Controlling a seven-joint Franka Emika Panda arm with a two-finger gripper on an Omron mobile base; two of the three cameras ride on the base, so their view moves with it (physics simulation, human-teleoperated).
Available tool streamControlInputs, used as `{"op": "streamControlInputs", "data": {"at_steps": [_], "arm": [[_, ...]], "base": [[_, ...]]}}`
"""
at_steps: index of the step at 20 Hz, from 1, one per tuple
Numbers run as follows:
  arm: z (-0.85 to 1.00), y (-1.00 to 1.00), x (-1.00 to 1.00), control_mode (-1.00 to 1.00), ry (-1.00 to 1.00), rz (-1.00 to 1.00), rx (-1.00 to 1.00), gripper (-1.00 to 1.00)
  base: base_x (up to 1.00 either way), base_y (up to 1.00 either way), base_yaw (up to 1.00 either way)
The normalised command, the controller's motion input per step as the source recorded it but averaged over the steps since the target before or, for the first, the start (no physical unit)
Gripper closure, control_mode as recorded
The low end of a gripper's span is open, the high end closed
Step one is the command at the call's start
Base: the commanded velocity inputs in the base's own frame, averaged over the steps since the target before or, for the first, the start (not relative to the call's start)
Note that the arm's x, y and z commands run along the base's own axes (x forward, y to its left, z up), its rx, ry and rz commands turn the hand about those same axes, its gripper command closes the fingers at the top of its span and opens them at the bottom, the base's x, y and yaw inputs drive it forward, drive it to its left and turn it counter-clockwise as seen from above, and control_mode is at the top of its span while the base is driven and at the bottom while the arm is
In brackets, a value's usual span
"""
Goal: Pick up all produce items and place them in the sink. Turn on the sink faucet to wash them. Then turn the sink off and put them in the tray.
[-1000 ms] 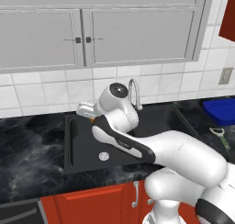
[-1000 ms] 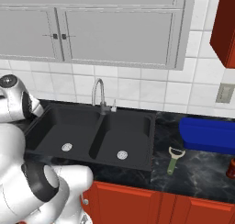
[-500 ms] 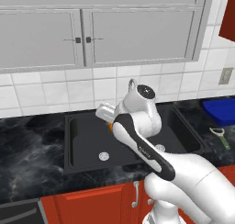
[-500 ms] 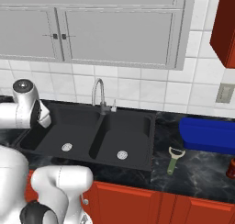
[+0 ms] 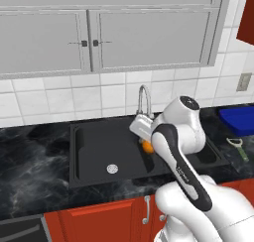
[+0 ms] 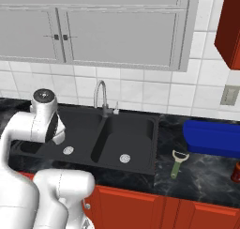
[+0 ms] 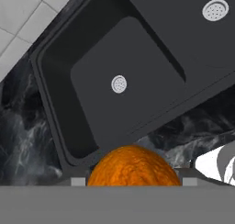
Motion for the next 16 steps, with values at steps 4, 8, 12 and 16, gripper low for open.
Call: {"op": "streamControlInputs", "data": {"at_steps": [4,8,12,16], "arm": [[-0.08,-0.75,-0.37,-1.0,0.12,-0.1,0.06,1.0],[-0.14,-0.84,-0.36,-1.0,0.09,-0.13,0.07,1.0],[-0.13,-0.92,-0.34,-1.0,0.08,-0.15,0.09,1.0],[-0.12,-0.92,-0.19,-1.0,0.06,-0.15,0.15,1.0]], "base": [[0.0,0.0,0.0],[0.0,0.0,0.0],[0.0,0.0,0.0],[0.0,0.0,0.0]]}}
